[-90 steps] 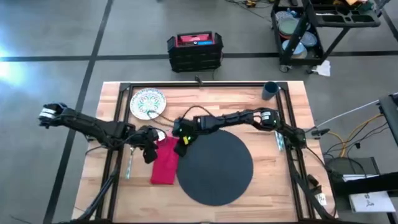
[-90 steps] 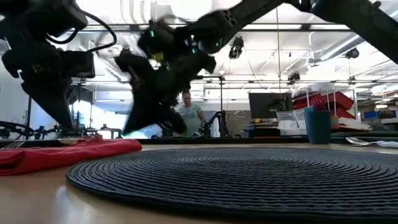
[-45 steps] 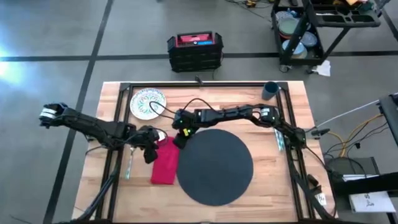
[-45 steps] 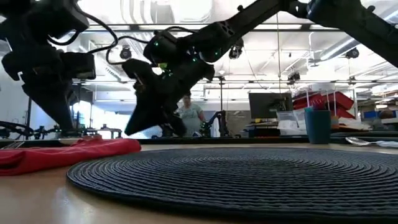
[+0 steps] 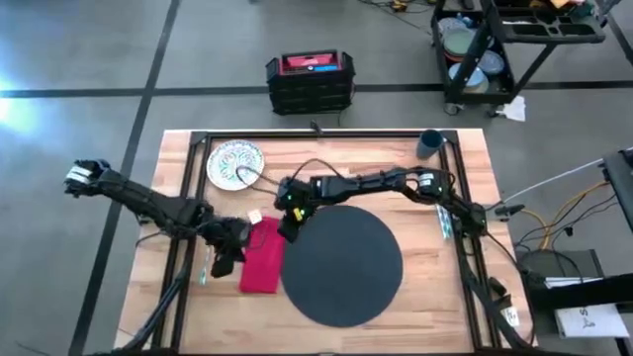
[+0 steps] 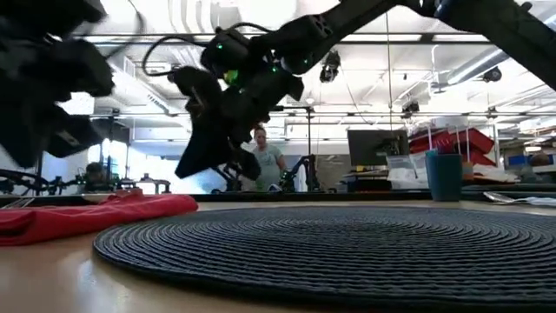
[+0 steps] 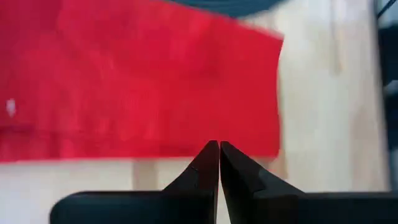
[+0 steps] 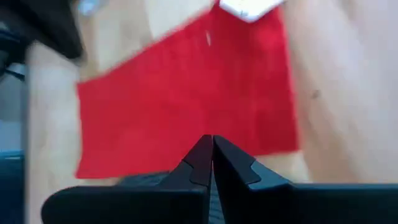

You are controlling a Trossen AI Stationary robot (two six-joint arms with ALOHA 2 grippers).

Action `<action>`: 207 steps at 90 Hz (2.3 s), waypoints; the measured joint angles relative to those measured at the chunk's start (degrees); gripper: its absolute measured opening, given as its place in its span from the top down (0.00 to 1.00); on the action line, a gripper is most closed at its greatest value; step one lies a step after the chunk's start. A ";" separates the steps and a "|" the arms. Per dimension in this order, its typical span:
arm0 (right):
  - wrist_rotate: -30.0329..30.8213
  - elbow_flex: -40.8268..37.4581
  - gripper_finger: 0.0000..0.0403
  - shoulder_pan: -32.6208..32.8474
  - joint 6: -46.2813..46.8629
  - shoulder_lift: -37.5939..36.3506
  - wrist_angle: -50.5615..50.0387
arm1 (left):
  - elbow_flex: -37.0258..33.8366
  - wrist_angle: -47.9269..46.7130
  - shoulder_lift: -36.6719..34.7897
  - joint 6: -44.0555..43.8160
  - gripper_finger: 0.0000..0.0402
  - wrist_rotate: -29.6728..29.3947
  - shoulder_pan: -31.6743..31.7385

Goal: Set table place
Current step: Move the red napkin to the left of the black placemat

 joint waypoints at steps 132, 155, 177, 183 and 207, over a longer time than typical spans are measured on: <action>10.70 -36.94 0.57 8.62 12.18 -17.00 32.07 | 17.89 0.04 45.24 -25.42 0.85 -31.08 -28.56; 11.73 -37.02 0.72 10.48 12.77 -17.00 32.70 | 17.59 -2.27 44.27 -30.76 0.99 -33.15 -27.70; 13.10 -37.25 0.86 10.88 11.15 -20.44 32.95 | 20.90 -14.11 33.70 -32.04 1.00 -29.88 -26.48; 13.67 -37.45 0.88 10.65 10.51 -22.08 32.27 | 22.06 -15.90 29.84 -32.53 1.00 -31.07 -25.88; 15.31 -37.71 0.84 9.66 8.25 -27.90 28.17 | 26.77 -25.78 16.95 -33.93 1.00 -37.82 -24.45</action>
